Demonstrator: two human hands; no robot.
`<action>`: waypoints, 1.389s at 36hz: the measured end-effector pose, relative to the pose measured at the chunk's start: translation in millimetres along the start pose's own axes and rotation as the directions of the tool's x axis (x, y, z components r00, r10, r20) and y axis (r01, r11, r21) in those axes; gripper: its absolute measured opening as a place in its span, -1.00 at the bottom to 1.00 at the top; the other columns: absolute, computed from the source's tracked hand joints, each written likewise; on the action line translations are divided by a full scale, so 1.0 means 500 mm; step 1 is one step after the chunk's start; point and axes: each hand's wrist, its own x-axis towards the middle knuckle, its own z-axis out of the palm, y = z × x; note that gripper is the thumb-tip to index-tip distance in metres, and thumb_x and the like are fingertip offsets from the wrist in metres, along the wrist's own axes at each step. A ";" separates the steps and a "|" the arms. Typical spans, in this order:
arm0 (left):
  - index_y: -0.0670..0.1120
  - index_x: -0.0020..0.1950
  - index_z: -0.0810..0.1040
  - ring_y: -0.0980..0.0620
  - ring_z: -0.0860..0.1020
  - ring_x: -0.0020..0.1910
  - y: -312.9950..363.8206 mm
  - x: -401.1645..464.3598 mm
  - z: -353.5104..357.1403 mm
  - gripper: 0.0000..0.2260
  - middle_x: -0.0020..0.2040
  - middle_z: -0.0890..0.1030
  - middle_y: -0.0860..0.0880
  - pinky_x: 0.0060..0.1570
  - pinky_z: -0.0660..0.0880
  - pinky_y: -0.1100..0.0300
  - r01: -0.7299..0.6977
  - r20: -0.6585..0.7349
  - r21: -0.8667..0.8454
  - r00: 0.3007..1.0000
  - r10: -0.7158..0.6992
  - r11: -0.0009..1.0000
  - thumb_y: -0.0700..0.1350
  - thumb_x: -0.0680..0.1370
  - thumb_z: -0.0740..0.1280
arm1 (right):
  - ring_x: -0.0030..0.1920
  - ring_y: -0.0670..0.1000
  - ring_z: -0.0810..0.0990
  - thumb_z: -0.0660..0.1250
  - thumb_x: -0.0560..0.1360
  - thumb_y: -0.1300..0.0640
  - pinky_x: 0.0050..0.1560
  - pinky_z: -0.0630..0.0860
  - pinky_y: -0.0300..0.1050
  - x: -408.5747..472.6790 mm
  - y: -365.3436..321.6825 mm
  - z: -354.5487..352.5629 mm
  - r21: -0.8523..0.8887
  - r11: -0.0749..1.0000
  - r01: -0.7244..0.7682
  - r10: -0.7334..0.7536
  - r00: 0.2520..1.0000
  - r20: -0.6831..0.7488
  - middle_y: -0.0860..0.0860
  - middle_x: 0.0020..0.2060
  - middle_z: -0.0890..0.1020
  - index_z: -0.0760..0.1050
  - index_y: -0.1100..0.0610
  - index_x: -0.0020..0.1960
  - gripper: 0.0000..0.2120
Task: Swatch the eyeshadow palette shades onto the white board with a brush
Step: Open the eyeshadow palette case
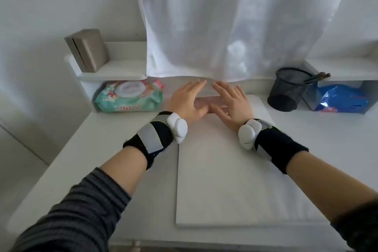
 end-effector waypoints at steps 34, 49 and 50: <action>-0.21 0.31 0.45 -0.15 0.42 0.24 -0.036 -0.010 0.062 -0.20 0.23 0.43 -0.22 0.27 0.30 0.18 0.217 0.081 -0.234 0.976 -0.203 0.948 0.29 0.23 0.28 | 0.32 0.21 0.33 -0.13 0.46 -0.24 0.39 0.13 0.16 0.007 0.013 0.025 -0.161 0.987 -0.008 0.040 0.980 0.197 0.16 0.25 0.45 0.42 0.07 0.33 -0.36; -0.13 0.31 0.45 -0.10 0.36 0.29 -0.026 -0.010 0.056 -0.32 0.25 0.41 -0.17 0.32 0.26 0.21 0.319 0.137 -0.324 0.947 -0.289 0.891 0.13 0.23 0.36 | 0.32 0.19 0.30 -0.16 0.49 -0.17 0.28 0.25 0.08 0.011 0.001 0.025 -0.201 0.979 0.029 0.022 0.969 0.246 0.05 0.33 0.40 0.33 0.08 0.38 -0.40; -0.12 0.31 0.45 -0.11 0.35 0.29 -0.025 -0.010 0.055 -0.31 0.25 0.41 -0.17 0.33 0.25 0.20 0.317 0.137 -0.322 0.948 -0.287 0.892 0.13 0.23 0.36 | 0.29 0.20 0.33 -0.18 0.49 -0.18 0.26 0.27 0.09 0.013 0.002 0.026 -0.202 0.979 0.033 0.016 0.971 0.237 0.05 0.30 0.43 0.35 0.09 0.36 -0.38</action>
